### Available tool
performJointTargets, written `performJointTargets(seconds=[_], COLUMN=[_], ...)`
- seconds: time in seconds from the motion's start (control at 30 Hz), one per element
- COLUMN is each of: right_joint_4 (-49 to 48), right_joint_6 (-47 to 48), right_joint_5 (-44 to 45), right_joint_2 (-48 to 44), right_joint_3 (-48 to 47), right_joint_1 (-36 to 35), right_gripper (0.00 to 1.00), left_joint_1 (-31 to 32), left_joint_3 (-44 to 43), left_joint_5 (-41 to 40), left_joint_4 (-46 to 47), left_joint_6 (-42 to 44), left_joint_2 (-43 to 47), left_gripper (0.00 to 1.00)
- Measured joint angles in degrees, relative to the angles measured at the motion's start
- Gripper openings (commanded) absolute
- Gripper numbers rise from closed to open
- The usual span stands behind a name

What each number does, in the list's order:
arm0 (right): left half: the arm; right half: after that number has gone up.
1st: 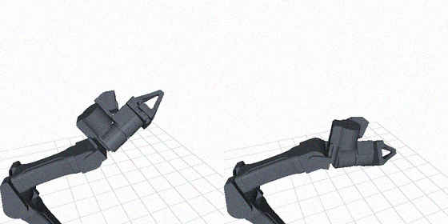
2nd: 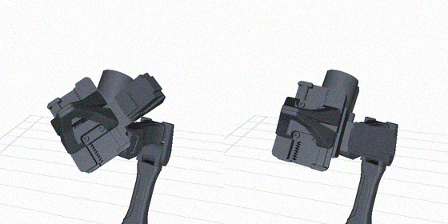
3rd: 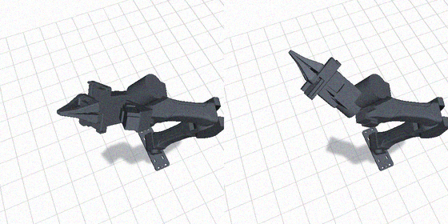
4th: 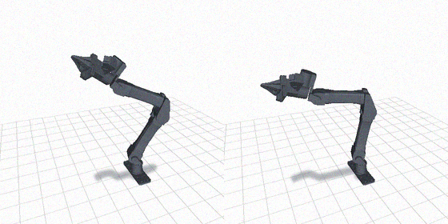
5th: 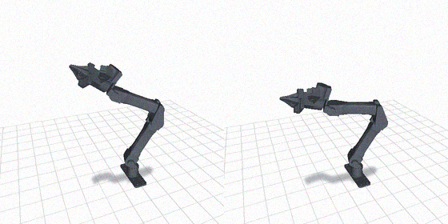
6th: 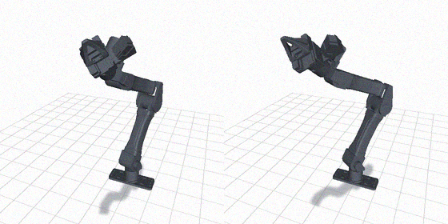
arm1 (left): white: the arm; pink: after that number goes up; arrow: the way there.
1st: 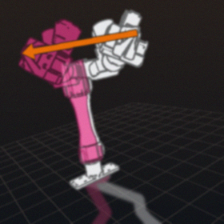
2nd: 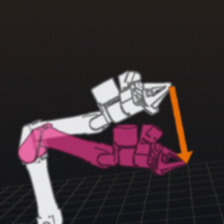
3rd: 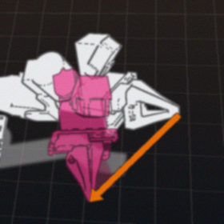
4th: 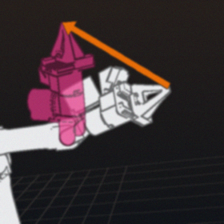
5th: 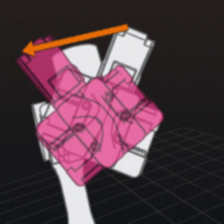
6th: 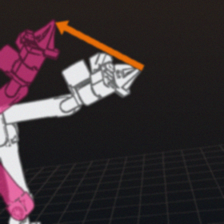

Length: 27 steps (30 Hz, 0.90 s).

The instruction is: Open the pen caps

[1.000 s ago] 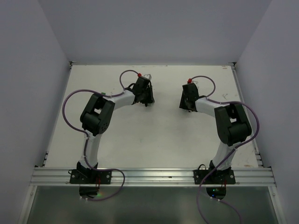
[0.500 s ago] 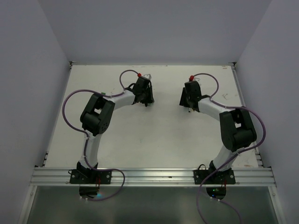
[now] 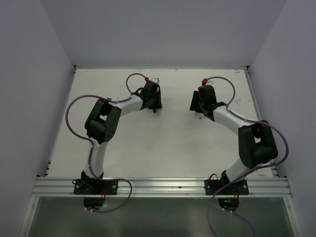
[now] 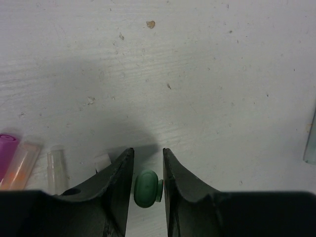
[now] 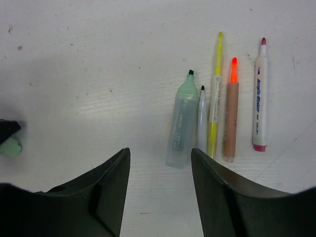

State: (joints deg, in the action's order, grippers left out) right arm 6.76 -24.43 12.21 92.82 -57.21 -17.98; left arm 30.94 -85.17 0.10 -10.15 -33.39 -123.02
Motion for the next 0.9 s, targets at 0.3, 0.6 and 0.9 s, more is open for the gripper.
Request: performJointTargets(seconds=[0.3, 0.6, 0.9], right_joint_4=[-0.42, -0.74, -0.55], right_joint_6=[0.02, 0.26, 0.66], right_joint_5=[-1.51, -2.6, -3.02], right_joint_2=[-0.79, -3.15, -8.96], right_joint_3=[0.68, 1.38, 1.97], right_joint_1=[0.0, 0.0, 0.02], right_gripper=[0.57, 0.72, 0.86], left_joint_1=[0.0, -0.04, -0.24], left_joint_3=[-0.9, -3.91, -1.01], left_joint_5=[-1.57, -5.97, -13.0], left_joint_4=[-1.73, -6.8, -8.61], left_joint_6=[0.09, 1.4, 0.98], left_joint_2=[0.02, 0.92, 17.22], left_gripper=[0.41, 0.6, 0.88])
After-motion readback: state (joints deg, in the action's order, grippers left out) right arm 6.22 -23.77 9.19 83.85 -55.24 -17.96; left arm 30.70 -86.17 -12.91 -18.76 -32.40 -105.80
